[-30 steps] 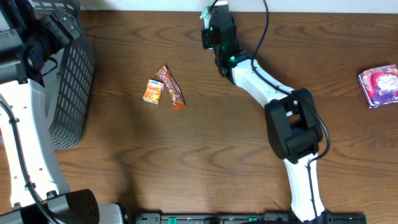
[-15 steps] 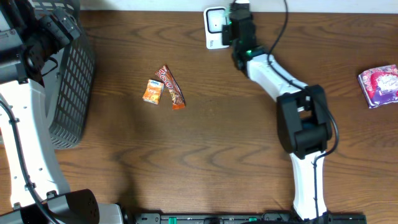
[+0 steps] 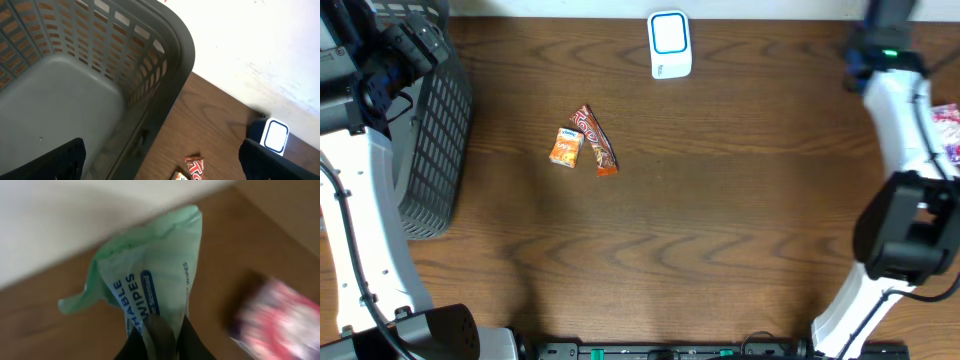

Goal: Scan the item barcode
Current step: 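Carry the green wipes pack right and release it near the purple pack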

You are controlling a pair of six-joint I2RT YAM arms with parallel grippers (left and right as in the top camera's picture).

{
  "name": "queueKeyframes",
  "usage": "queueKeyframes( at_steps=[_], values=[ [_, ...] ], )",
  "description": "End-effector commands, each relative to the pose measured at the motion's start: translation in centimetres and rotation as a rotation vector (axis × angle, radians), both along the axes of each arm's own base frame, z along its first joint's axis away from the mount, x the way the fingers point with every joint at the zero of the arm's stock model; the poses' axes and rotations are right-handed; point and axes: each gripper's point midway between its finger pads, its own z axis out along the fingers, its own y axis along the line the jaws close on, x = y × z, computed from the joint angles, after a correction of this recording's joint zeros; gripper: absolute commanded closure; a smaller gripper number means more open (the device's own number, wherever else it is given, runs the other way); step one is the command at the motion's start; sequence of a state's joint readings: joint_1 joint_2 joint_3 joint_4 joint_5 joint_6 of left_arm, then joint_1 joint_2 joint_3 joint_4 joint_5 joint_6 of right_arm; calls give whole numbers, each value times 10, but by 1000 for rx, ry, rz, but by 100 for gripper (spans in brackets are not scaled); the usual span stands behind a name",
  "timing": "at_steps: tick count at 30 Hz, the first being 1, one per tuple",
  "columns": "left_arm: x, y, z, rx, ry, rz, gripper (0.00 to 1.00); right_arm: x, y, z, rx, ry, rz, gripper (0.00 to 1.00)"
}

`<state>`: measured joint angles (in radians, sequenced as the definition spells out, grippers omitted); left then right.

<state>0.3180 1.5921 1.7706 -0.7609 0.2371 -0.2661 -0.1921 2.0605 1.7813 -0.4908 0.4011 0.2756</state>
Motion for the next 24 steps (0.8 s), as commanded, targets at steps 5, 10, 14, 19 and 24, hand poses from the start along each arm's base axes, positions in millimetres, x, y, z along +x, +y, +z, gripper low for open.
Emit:
queueKeyframes(
  at_steps=[5, 10, 14, 19, 24],
  values=[
    [-2, 0, 7, -2, -16, 6, 2, -21, -64, -68, 260, -2, -164, 97],
    [-2, 0, 7, -2, -16, 6, 2, -24, -77, -93, 326, 9, -167, 56],
    [-2, 0, 7, -2, -16, 6, 2, -22, -79, -74, 291, -4, -130, 28],
    [-2, 0, 7, -2, -16, 6, 2, -18, -67, -13, 289, -117, -72, 28],
    [-2, 0, 7, -2, -16, 6, 2, -7, 2, 69, 379, -260, 237, 28]
  ],
)
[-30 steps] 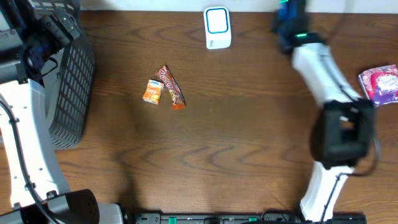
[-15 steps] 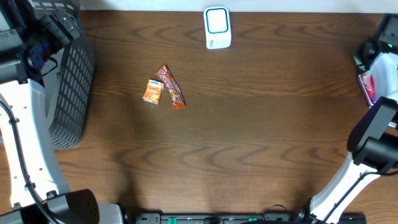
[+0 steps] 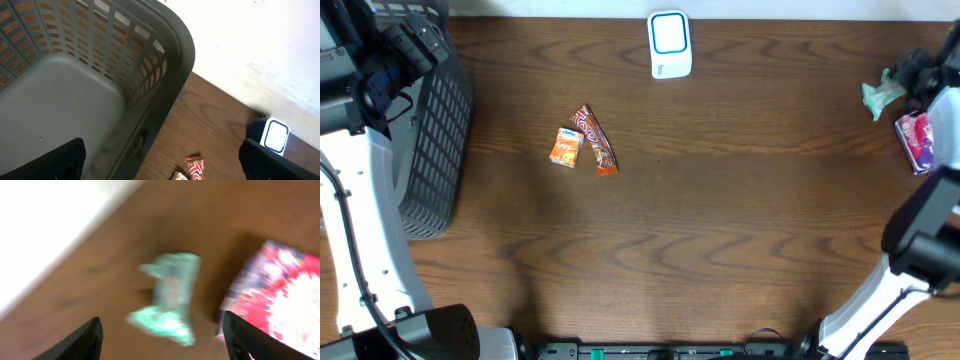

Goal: Scan the item barcode
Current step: 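Carry the green wipes pack right and release it near the purple pack, then move the right gripper to the red-patterned bar and grasp it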

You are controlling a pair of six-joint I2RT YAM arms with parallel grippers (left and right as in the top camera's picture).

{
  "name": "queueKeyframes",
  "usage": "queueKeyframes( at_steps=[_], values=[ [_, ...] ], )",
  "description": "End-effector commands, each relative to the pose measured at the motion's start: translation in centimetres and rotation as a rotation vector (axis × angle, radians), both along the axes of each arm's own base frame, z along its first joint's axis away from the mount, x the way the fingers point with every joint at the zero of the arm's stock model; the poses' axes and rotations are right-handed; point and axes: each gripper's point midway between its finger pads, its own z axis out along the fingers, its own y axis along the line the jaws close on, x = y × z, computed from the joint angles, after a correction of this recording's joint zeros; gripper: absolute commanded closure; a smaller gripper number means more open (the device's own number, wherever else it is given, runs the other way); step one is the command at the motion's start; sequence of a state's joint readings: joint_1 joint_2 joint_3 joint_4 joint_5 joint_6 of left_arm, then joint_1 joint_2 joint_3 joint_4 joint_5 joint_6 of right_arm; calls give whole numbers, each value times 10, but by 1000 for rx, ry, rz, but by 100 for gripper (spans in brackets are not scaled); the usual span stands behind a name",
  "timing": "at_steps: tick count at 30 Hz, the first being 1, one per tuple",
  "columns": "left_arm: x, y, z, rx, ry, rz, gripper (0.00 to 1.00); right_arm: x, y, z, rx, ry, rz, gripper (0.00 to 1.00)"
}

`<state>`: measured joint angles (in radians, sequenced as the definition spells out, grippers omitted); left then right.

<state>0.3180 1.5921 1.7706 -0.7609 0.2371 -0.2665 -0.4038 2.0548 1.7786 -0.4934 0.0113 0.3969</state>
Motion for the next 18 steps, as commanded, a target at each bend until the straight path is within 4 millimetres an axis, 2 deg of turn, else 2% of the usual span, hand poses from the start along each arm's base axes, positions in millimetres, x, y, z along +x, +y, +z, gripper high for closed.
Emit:
queueKeyframes(
  at_steps=[1, 2, 4, 5, 7, 9, 12, 13, 15, 16, 18],
  values=[
    [-2, 0, 7, -2, -16, 6, 2, 9, 72, 88, 55, -200, 292, 29],
    [-2, 0, 7, -2, -16, 6, 2, 8, 96, 101, 95, -233, 386, 30],
    [-2, 0, 7, -2, -16, 6, 2, 3, 140, 112, 181, -259, 541, 29],
    [-2, 0, 7, -2, -16, 6, 2, -1, 162, 113, 231, -255, 606, 28],
    [-2, 0, 7, -2, -16, 6, 2, -10, 206, 105, 311, -212, 728, 40],
    [-2, 0, 7, -2, -16, 6, 2, -20, 246, 85, 340, -128, 815, 49],
    [-2, 0, 7, -2, -16, 6, 2, -33, 308, 55, 340, -26, 980, 51],
    [-2, 0, 7, -2, -16, 6, 2, -36, 330, 45, 334, 2, 1042, 46],
    [-2, 0, 7, -2, -16, 6, 2, -44, 377, 22, 315, 54, 1162, 27],
    [-2, 0, 7, -2, -16, 6, 2, -47, 395, 9, 304, 86, 1187, 23],
    [-2, 0, 7, -2, -16, 6, 2, -52, 429, -19, 267, 148, 1232, 23]
  ],
)
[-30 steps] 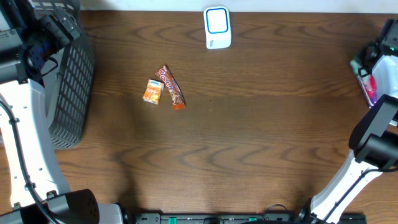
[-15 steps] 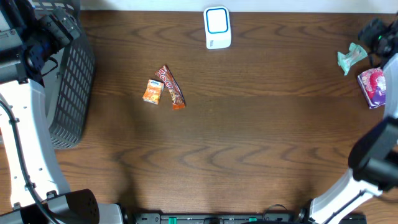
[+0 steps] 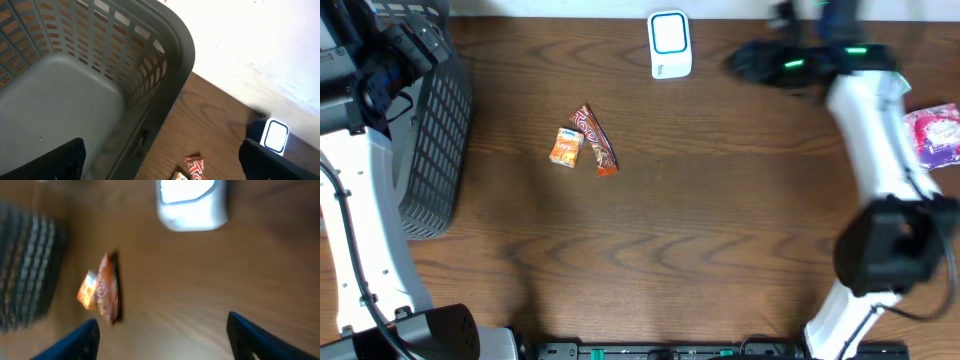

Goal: Scan the item barcode
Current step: 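Move the right gripper to the red-patterned bar and grasp it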

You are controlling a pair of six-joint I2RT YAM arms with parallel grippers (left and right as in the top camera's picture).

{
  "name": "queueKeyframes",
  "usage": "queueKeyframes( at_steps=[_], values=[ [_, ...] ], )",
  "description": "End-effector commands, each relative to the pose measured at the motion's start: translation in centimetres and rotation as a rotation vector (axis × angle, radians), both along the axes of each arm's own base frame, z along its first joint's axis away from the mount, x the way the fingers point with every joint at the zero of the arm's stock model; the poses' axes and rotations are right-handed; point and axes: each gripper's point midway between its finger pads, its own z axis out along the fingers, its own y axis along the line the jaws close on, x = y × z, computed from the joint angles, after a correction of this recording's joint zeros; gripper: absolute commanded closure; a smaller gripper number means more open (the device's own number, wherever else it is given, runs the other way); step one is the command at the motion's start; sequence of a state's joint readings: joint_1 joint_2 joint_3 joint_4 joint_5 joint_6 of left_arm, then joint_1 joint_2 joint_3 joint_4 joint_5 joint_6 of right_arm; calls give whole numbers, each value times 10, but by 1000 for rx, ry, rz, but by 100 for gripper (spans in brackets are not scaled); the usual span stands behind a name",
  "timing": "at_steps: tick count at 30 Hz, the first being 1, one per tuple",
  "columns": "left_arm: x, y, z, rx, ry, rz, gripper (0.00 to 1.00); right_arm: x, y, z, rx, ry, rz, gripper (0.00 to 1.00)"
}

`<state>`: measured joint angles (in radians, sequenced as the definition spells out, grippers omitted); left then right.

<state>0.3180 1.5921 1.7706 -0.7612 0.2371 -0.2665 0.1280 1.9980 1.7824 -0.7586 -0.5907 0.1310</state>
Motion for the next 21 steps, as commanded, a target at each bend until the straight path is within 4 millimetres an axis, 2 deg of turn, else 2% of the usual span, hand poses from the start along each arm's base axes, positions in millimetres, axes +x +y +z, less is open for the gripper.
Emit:
queueKeyframes(
  at_steps=[1, 5, 7, 11, 17, 21],
  values=[
    [-2, 0, 7, -2, -16, 6, 2, -17, 58, -46, -94, 20, 152, 23],
    [-2, 0, 7, -2, -16, 6, 2, -25, 111, -96, -235, -1, 217, 23],
    [-2, 0, 7, -2, -17, 6, 2, -28, 130, -109, -297, -36, 231, 24],
    [-2, 0, 7, -2, -16, 6, 2, -33, 158, -115, -415, -132, 233, 27],
    [-2, 0, 7, -2, -16, 6, 2, -40, 189, -114, -532, -255, 216, 39],
    [-2, 0, 7, -2, -17, 6, 2, -49, 204, -138, -561, -254, 244, 40]
  ],
)
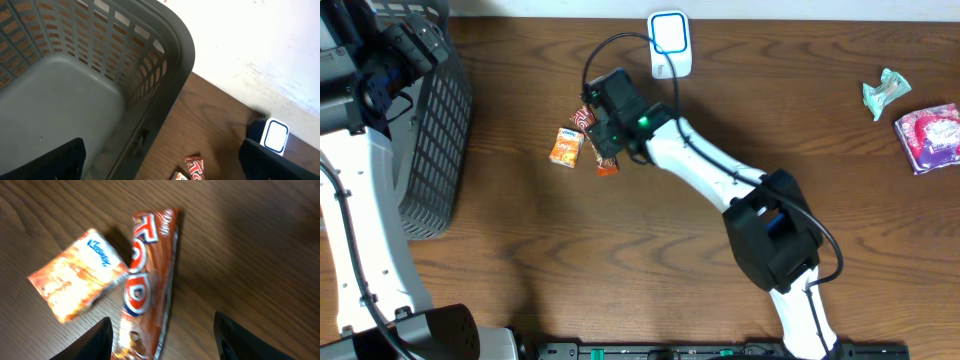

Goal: Scan the item barcode
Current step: 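Move the right gripper to the red-patterned bar and grasp it, then hold the red-patterned bar in front of the white scanner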

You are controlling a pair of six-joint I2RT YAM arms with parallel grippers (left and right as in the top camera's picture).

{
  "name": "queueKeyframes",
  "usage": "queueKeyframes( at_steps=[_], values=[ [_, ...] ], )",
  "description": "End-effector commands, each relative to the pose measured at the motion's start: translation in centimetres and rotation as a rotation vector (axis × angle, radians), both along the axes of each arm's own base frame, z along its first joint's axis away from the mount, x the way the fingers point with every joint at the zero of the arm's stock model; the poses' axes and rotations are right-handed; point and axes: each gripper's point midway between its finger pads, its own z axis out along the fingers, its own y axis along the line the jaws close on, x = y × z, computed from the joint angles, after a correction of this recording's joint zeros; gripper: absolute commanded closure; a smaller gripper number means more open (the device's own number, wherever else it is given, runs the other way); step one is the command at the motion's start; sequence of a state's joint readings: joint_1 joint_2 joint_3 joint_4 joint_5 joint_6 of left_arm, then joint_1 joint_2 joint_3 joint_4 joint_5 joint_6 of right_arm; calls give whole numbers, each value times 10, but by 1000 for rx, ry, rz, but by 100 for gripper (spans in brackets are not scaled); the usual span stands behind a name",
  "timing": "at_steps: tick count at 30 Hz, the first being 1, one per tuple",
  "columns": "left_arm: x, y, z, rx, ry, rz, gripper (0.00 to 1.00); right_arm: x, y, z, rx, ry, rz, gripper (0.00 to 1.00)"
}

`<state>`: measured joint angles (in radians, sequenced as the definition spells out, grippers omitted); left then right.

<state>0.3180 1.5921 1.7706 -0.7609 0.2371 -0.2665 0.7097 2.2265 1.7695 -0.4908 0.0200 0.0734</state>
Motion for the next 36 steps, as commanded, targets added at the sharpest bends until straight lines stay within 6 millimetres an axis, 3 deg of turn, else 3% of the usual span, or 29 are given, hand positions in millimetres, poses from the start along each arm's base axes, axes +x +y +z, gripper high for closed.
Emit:
queueKeyframes(
  at_steps=[1, 7, 10, 15, 25, 31, 36],
  values=[
    [-2, 0, 7, -2, -16, 6, 2, 1, -5, -33, -95, -9, -25, 41],
    [-2, 0, 7, -2, -16, 6, 2, -7, -2, -65, -102, 52, -33, 47],
    [-2, 0, 7, -2, -16, 6, 2, -8, -3, -66, -104, 57, -33, 71],
    [-2, 0, 7, -2, -16, 6, 2, -4, -11, -53, -79, 69, -108, 97],
    [-2, 0, 7, -2, -16, 6, 2, -2, -53, 28, 149, 239, -297, 98],
    [-2, 0, 7, -2, -16, 6, 2, -20, -80, 33, 345, 561, -265, 99],
    [-2, 0, 7, -2, -16, 6, 2, -32, -114, 33, 383, 695, -231, 98]
  ],
)
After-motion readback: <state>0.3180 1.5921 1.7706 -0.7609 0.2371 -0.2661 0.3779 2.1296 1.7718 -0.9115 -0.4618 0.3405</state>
